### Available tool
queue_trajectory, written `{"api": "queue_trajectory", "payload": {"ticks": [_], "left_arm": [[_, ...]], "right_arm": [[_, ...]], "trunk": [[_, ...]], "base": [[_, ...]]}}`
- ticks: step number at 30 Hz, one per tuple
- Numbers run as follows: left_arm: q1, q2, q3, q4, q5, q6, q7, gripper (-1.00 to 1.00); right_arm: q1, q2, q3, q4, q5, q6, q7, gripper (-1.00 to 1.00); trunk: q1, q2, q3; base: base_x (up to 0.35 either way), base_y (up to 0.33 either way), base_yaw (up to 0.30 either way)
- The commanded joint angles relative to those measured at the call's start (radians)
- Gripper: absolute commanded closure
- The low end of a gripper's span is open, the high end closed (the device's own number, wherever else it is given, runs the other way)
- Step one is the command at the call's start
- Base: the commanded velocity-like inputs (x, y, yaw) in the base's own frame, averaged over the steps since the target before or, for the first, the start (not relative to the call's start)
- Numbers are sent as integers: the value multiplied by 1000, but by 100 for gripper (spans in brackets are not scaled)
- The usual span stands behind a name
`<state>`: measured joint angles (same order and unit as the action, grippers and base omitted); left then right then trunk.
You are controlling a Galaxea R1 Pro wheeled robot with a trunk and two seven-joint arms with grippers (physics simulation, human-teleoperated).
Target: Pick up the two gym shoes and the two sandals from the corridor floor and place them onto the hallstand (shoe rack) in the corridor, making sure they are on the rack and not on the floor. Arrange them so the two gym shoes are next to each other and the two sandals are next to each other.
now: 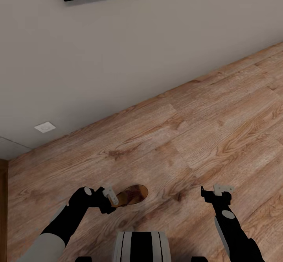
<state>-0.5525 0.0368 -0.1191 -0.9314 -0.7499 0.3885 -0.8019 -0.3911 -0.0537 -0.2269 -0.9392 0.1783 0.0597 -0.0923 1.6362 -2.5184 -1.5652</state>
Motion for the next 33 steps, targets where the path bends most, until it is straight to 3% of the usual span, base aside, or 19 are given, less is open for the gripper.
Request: {"api": "queue_trajectory", "payload": {"ticks": [1, 12, 18, 33], "left_arm": [[0, 1, -3, -2, -3, 6, -4, -100], [2, -10, -50, 13, -6, 8, 20, -100], [19, -19, -58, 14, -6, 9, 56, -100], [26, -24, -62, 10, -8, 10, 62, -100]], "right_arm": [[0, 0, 0, -1, 10, 6, -3, -100], [0, 0, 1, -1, 10, 6, -3, -100], [0, 0, 1, -2, 10, 6, -3, -100], [0, 0, 1, -1, 10, 6, -3, -100]], "trunk": [[0, 0, -1], [0, 0, -1], [0, 0, -1], [0, 0, -1]], "base": [[0, 0, 0], [0, 0, 0], [0, 0, 0], [0, 0, 0]]}}
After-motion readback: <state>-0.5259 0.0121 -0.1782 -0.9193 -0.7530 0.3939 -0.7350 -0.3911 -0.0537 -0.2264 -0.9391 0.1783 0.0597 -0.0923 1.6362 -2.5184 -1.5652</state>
